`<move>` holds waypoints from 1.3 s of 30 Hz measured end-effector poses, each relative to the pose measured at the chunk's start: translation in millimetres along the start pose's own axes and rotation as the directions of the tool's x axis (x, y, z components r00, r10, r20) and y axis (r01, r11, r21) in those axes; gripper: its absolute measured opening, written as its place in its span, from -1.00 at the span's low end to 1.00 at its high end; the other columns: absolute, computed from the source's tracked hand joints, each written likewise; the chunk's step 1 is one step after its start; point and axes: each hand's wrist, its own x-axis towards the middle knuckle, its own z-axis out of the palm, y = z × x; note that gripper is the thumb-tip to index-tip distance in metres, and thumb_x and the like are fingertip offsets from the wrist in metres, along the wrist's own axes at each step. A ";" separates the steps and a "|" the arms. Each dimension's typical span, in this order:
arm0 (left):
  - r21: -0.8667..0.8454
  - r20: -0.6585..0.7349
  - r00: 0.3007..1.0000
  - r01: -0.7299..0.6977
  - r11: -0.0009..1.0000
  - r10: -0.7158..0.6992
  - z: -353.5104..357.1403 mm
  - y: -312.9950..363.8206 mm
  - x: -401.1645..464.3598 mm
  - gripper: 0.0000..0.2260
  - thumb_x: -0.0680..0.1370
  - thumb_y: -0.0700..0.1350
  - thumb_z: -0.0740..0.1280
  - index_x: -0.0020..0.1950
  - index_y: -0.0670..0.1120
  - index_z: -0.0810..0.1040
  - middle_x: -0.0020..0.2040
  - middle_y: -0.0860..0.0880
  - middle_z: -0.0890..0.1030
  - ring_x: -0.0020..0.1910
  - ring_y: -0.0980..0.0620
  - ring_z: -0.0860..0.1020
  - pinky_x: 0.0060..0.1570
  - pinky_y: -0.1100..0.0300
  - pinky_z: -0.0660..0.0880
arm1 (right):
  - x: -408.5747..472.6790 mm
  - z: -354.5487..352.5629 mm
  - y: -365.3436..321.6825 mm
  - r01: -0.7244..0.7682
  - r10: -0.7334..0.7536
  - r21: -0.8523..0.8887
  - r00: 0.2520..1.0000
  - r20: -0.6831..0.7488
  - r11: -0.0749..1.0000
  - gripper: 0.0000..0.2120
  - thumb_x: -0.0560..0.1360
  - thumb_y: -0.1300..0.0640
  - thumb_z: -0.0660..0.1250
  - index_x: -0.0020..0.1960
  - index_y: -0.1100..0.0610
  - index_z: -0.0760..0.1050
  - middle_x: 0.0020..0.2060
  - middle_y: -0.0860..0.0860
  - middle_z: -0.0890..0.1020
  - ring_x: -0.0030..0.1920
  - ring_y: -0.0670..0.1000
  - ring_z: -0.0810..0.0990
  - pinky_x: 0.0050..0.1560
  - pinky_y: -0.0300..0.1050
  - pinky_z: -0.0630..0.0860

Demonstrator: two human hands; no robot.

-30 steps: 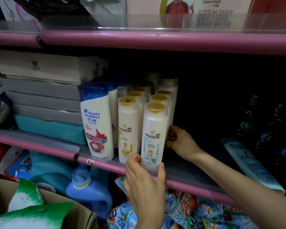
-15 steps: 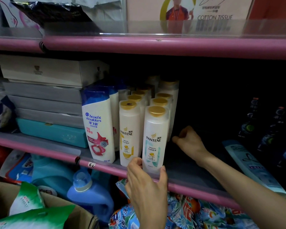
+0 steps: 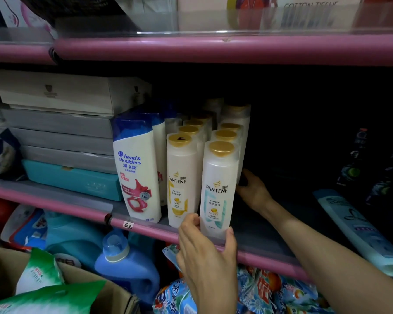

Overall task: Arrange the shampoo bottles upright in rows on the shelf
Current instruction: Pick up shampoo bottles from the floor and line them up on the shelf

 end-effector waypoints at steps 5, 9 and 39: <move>-0.007 0.010 1.000 0.016 1.000 -0.016 -0.3 -0.6 -0.5 -0.45 0.36 0.02 0.49 0.22 -0.03 0.29 0.12 0.05 0.48 0.15 0.02 0.47 0.07 0.02 0.38 | -0.2 -0.6 2.5 0.003 -0.003 -0.018 1.000 0.022 1.000 -0.46 0.45 0.00 0.41 0.39 -0.02 0.35 0.30 0.04 0.51 0.27 0.08 0.50 0.24 0.02 0.47; 0.005 0.019 1.000 0.012 1.000 -0.012 0.7 -1.8 -0.1 -0.45 0.37 0.03 0.48 0.22 -0.03 0.28 0.12 0.05 0.47 0.15 0.03 0.46 0.04 0.07 0.37 | 0.8 -0.8 1.3 0.003 -0.003 -0.023 1.000 0.028 1.000 -0.48 0.46 0.03 0.40 0.39 0.02 0.36 0.30 0.07 0.51 0.27 0.09 0.49 0.24 0.00 0.47; 0.503 0.262 0.546 0.626 0.595 -0.796 -114.6 -259.7 -164.1 -0.82 0.54 -0.15 0.29 0.09 -0.22 0.52 -0.01 -0.15 0.60 0.05 -0.18 0.56 -0.05 0.07 0.49 | -325.0 91.0 163.4 -0.435 0.519 -0.292 0.781 0.349 0.851 -0.74 0.51 0.24 0.29 0.19 0.20 0.50 0.00 0.11 0.61 0.03 0.11 0.58 0.09 -0.07 0.48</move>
